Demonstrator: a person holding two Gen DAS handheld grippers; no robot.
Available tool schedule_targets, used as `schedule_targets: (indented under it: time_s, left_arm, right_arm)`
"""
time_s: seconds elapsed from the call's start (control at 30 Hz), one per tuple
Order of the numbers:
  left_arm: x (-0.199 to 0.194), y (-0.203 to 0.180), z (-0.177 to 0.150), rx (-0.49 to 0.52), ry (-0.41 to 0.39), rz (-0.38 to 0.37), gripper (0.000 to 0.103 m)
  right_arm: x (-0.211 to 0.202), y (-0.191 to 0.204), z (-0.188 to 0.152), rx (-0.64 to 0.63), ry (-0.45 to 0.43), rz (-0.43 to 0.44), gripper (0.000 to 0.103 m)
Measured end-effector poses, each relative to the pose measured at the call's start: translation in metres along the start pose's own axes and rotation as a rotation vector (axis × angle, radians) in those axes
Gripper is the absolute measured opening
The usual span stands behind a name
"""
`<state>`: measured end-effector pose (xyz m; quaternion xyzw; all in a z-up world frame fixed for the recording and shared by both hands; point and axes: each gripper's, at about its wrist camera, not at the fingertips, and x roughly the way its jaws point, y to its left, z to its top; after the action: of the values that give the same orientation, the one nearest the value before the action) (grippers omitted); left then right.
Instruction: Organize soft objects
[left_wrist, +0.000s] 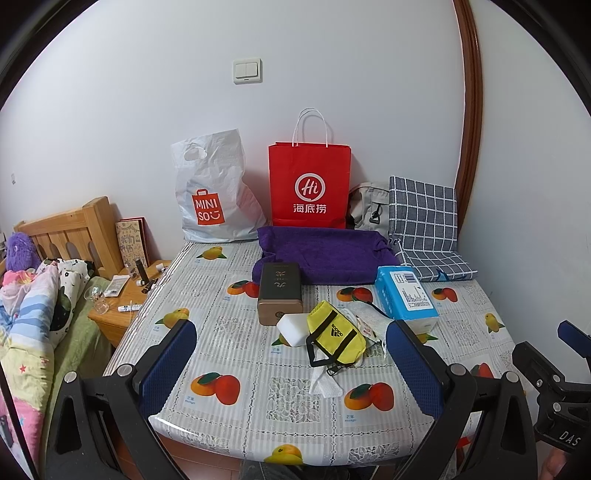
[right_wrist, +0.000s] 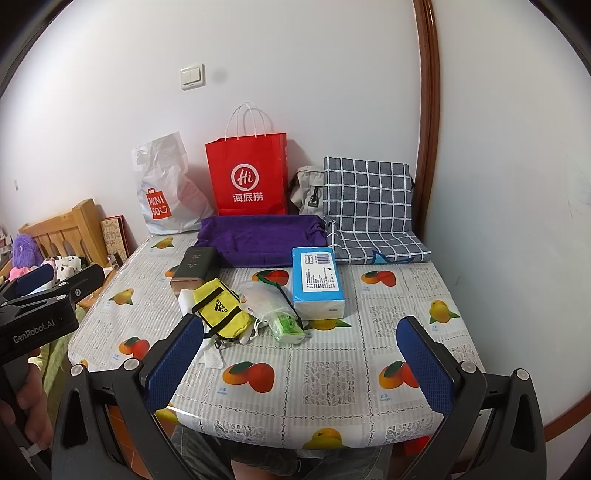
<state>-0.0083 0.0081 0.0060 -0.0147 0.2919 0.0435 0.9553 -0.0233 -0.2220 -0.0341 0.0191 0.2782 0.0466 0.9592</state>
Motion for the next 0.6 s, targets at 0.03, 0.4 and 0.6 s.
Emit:
schedule_targets:
  time_s: [0.03, 0.4, 0.6]
  left_arm:
    - [0.0, 0.0, 0.0, 0.0, 0.0, 0.001, 0.103]
    - [0.003, 0.005, -0.001, -0.023, 0.013, -0.014, 0.103]
    - [0.019, 0.008, -0.002, -0.031, 0.03, -0.017, 0.103]
  right_arm:
    - [0.0, 0.0, 0.0, 0.0, -0.001, 0.0, 0.103]
    - [-0.001, 0.001, -0.001, -0.007, -0.008, 0.008, 0.103]
    - [0.012, -0.002, -0.003, 0.0, 0.008, 0.009, 0.103]
